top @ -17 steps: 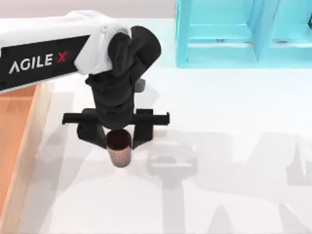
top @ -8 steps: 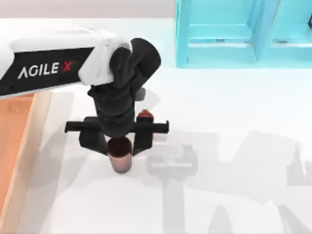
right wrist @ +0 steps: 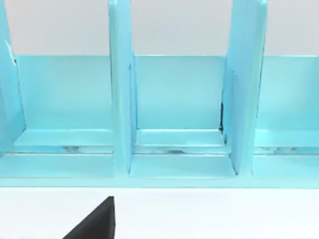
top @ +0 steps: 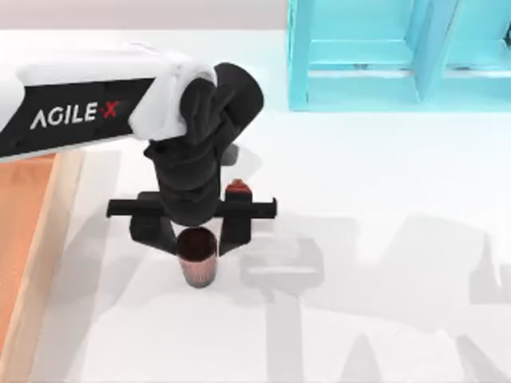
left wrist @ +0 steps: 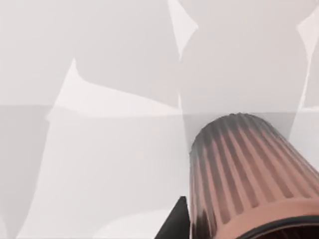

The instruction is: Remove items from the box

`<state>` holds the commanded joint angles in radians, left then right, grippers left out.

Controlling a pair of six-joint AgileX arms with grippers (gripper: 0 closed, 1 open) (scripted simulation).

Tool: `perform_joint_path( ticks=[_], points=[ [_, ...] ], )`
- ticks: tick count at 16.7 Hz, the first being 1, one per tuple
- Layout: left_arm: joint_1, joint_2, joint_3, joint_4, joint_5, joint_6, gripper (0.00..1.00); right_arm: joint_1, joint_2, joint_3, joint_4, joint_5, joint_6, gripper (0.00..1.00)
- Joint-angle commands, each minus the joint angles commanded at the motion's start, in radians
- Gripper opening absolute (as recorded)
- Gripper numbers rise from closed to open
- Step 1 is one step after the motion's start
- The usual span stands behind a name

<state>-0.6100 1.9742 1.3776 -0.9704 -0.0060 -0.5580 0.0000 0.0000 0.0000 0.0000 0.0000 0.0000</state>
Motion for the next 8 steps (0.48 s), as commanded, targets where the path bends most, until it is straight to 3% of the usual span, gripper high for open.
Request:
perform_joint_path(
  ticks=[4, 8],
  points=[
    [0.000, 0.000, 0.000, 0.000, 0.000, 0.000, 0.98, 0.000, 0.000, 0.000, 0.000, 0.000, 0.000, 1.00],
    [0.000, 0.000, 0.000, 0.000, 0.000, 0.000, 1.00, 0.000, 0.000, 0.000, 0.000, 0.000, 0.000, 1.00]
  ],
)
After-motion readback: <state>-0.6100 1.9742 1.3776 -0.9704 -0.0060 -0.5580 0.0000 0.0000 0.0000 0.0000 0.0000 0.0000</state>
